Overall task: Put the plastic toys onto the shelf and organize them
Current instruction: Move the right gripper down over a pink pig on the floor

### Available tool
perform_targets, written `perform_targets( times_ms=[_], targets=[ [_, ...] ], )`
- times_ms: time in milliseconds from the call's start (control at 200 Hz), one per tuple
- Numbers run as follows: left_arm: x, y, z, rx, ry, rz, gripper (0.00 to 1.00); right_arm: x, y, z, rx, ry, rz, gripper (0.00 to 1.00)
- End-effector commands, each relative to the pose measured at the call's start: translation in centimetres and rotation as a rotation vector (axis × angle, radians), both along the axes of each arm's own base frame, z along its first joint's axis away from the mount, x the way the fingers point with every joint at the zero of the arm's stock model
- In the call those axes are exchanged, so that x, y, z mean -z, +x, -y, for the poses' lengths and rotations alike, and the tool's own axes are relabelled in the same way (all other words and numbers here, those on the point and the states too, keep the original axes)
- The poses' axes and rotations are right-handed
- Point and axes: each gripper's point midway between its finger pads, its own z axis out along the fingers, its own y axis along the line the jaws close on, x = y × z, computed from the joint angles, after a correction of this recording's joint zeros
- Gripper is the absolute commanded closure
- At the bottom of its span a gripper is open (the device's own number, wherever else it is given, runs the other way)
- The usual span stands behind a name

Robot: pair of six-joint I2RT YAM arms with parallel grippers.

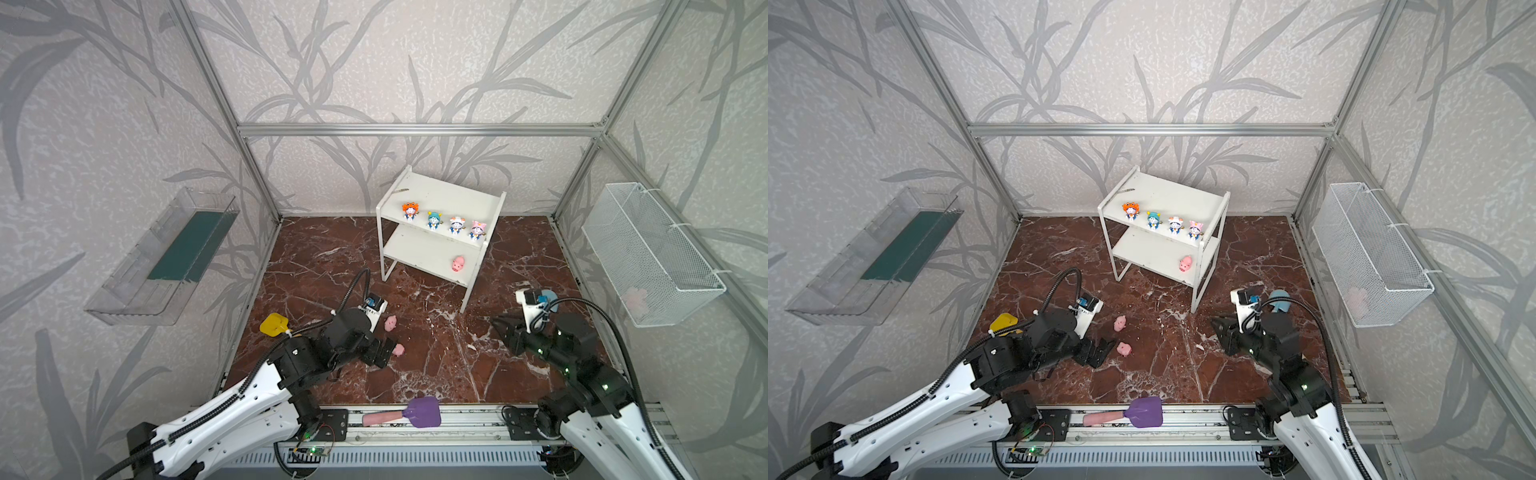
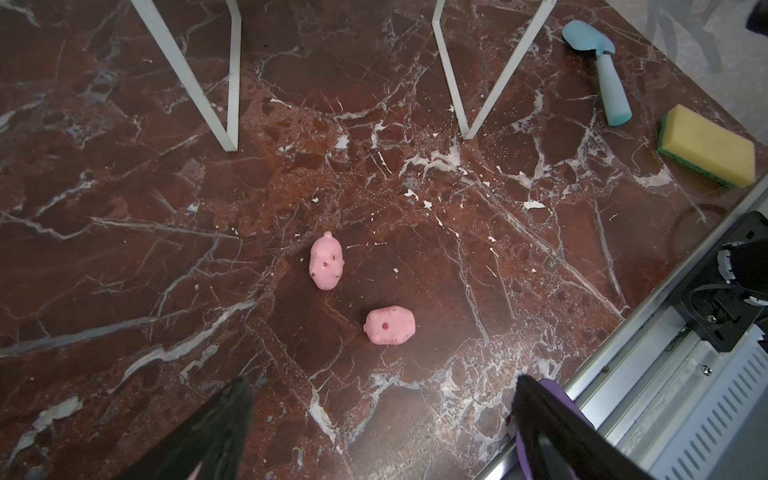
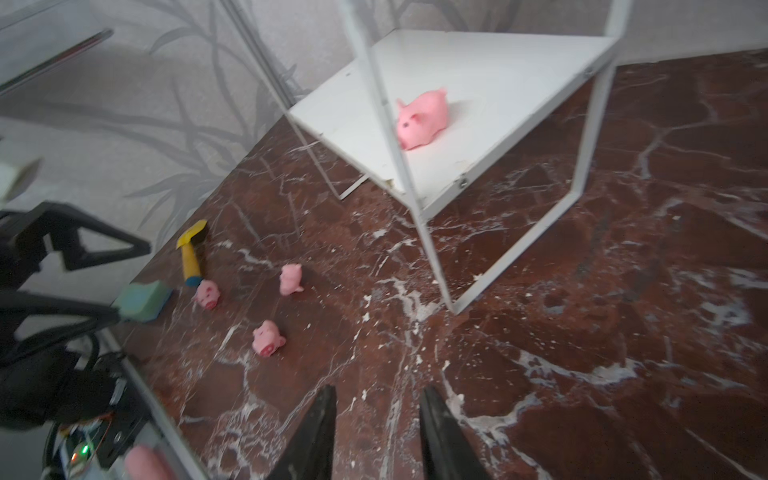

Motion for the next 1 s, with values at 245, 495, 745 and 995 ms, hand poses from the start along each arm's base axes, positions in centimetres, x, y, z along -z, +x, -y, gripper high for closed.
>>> perform_targets(
  times_ms=[245, 495, 745, 995],
  targets=[
    [1.7, 2.0, -3.4, -0.32, -0.033, -0.003, 0.01, 3.7, -5.6, -7.9, -0.319, -0.1, 0.039, 0.43],
    [1.9, 2.0, -6.9, -0.457, 0.031, 0.008, 0.01, 7.6, -5.1, -15.3, -0.399, -0.201, -0.028, 0.29],
    [0.4, 1.7, -8.5, -0.489, -0.04, 0.059, 0.01, 10.9, -1.9, -20.0, -0.305, -0.29, -0.139, 0.36],
    [0.0, 1.4, -9.0, -0.48, -0.05, 0.081, 0.01, 12.0, 0.7, -22.1, -0.249, -0.221, -0.243, 0.41]
  ],
)
